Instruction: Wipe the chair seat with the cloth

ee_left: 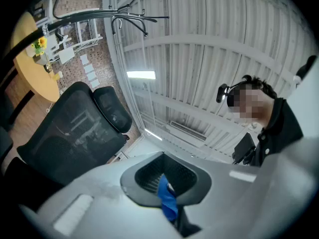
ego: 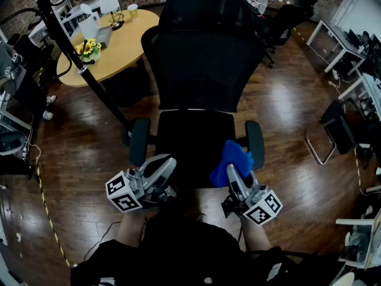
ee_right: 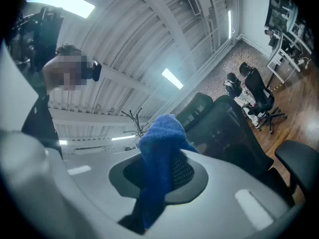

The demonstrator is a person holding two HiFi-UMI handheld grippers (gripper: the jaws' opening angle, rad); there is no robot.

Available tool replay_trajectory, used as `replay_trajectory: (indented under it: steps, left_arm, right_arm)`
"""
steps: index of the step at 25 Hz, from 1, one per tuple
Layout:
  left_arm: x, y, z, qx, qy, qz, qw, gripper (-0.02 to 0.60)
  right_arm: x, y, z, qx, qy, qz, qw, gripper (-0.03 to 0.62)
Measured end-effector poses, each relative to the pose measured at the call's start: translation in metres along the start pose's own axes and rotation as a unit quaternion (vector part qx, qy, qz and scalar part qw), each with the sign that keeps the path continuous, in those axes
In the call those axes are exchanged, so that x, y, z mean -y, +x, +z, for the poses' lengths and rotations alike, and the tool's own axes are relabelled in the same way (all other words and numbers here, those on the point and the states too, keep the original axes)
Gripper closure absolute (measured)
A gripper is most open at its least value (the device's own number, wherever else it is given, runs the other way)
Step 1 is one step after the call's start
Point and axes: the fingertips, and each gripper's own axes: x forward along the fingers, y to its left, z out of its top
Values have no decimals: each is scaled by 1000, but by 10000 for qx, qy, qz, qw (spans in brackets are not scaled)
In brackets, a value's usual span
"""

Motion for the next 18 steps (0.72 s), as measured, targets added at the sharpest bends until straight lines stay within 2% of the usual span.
replay_trajectory:
  steps: [6, 9, 11, 14, 18]
  left_arm:
    - [-76, -2, 38, -94, -224, -4, 9997, 589]
    - [-107, 5, 44, -191, -321, 23, 9993, 589]
    - [-123, 5, 42, -203, -413, 167, 9988, 589]
    - [-153, -5, 40, -189, -520, 546, 9970, 589]
    - [-204, -31, 25, 50, -664, 1223, 9903, 589]
  right_arm:
    - [42, 75, -26, -296, -135, -270, 9991, 533]
    - [77, 109, -45, -666, -182, -348, 9970, 533]
    - [100, 130, -68, -1014, -81, -350, 9942, 533]
    - [144, 169, -122, -1600, 68, -377, 9864, 533]
    - [229, 229, -236, -2546, 453, -471, 9648, 533]
